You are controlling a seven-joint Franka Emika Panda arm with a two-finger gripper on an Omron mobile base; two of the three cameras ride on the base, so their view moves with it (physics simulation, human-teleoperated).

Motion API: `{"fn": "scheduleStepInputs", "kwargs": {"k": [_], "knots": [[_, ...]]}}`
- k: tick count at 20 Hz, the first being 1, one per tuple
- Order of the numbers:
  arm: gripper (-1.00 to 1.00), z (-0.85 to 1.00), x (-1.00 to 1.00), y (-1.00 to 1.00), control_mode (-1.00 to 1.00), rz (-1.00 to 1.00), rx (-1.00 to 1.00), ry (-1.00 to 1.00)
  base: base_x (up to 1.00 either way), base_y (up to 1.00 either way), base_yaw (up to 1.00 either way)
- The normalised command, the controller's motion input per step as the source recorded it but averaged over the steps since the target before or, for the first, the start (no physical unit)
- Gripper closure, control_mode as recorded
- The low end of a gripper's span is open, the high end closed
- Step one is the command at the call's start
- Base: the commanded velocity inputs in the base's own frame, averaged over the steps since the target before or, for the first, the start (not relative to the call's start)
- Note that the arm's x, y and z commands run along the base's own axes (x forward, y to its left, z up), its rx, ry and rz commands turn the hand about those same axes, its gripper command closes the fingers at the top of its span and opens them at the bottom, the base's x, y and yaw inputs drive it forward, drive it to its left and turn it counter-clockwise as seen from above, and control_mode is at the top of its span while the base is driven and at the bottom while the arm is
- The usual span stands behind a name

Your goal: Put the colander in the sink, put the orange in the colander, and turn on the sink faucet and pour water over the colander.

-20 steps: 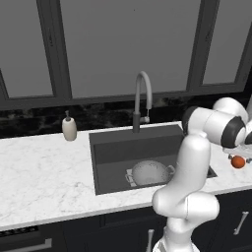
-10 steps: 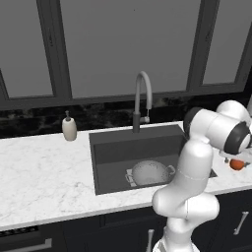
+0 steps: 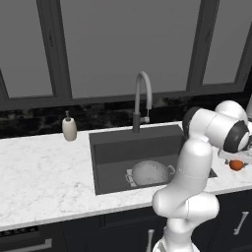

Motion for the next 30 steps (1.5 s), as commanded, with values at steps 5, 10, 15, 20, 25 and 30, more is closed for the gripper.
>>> {"fn": "scheduleStepInputs", "kwargs": {"k": [5, 10, 15, 20, 25, 30], "knots": [[1.00, -0.35, -0.12, 0.01, -1.00, 0.00, 0.00, 0.04, 0.00, 0.00, 0.00], [1.00, 0.08, -0.40, 0.18, -1.00, 0.00, 0.08, 0.09, 0.00, 0.00, 0.00], [1.00, 0.54, -0.22, 0.49, -1.00, -0.05, 0.05, 0.01, 0.00, 0.00, 0.00], [1.00, 0.28, 0.00, 0.99, -1.00, -0.05, 0.00, -0.32, 0.00, 0.00, 0.00], [1.00, 0.19, 0.02, 1.00, -1.00, -0.05, 0.00, -0.27, 0.00, 0.00, 0.00], [1.00, 0.11, 0.20, 0.97, -1.00, -0.02, 0.00, -0.03, 0.00, 0.00, 0.00]]}}
